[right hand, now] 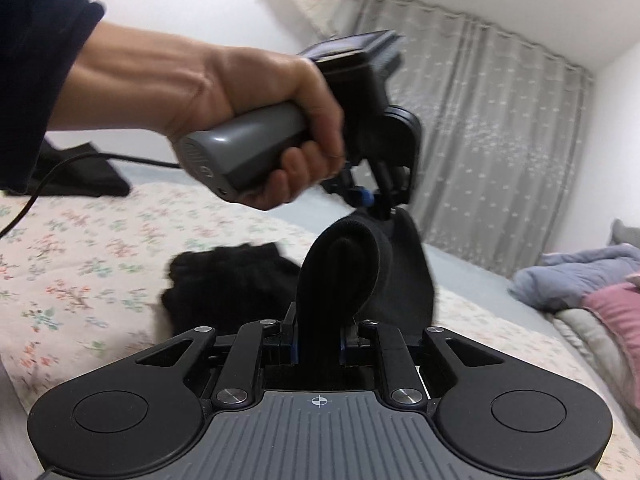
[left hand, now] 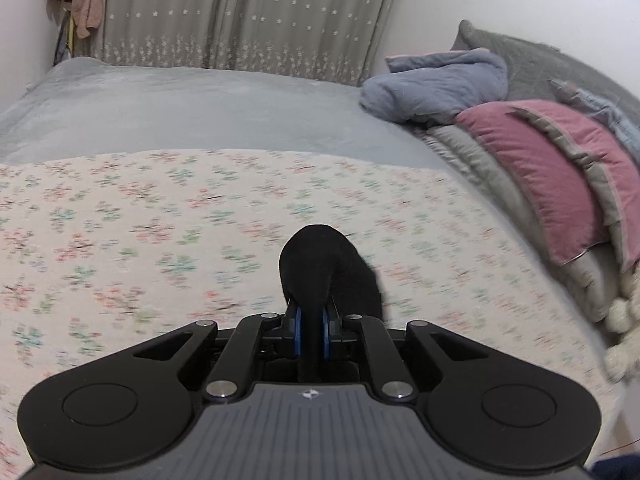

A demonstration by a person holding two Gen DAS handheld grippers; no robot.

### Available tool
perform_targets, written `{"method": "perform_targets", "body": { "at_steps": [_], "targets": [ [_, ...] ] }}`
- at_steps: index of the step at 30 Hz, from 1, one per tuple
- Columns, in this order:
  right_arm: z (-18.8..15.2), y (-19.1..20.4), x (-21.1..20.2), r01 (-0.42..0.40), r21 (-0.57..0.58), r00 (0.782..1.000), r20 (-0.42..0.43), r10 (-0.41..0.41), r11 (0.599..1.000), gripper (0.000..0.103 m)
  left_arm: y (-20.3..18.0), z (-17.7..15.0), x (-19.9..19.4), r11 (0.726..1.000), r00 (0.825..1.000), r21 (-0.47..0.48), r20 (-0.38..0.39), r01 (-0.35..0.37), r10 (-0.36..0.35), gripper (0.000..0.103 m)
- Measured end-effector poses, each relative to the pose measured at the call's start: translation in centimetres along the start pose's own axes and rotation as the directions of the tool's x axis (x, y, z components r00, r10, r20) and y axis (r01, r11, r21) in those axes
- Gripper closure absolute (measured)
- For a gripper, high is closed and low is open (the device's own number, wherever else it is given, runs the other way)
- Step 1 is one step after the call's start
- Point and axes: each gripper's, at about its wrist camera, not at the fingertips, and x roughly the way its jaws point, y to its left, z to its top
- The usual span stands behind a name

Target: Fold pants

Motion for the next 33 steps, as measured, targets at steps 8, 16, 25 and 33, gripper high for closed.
{"method": "perform_targets", "body": {
  "at_steps": [8,16,25,33],
  "targets": [
    [1.0,5.9,3.6,-0.064,-0.029,0.998,-0.006,0.064,0.997,0.087,6.7,-1.3,0.5,0.997,0.999,-0.068,-0.022,-0.042,0.041,0.098],
    [2.8,8.0,4.4,-0.108,-0.058,0.993,0.036,0.11,0.993,0.087,11.3,-2.4,-1.4,0.978,0.997,-0.207,0.078,0.019,-0.003,0.098],
    [3.6,10.6,6.2,-0.126,-0.119,0.992,0.015,0.128,0.985,0.087,14.5,-3.7,-0.3,0.959,0.996,-0.284,0.084,0.007,0.018,0.096],
    [2.9,11.8,7.4,-0.113,-0.157,0.994,-0.014,0.112,0.981,0.085,13.9,-4.5,0.5,0.983,0.996,-0.173,0.065,-0.056,0.068,0.091]
  ]
}}
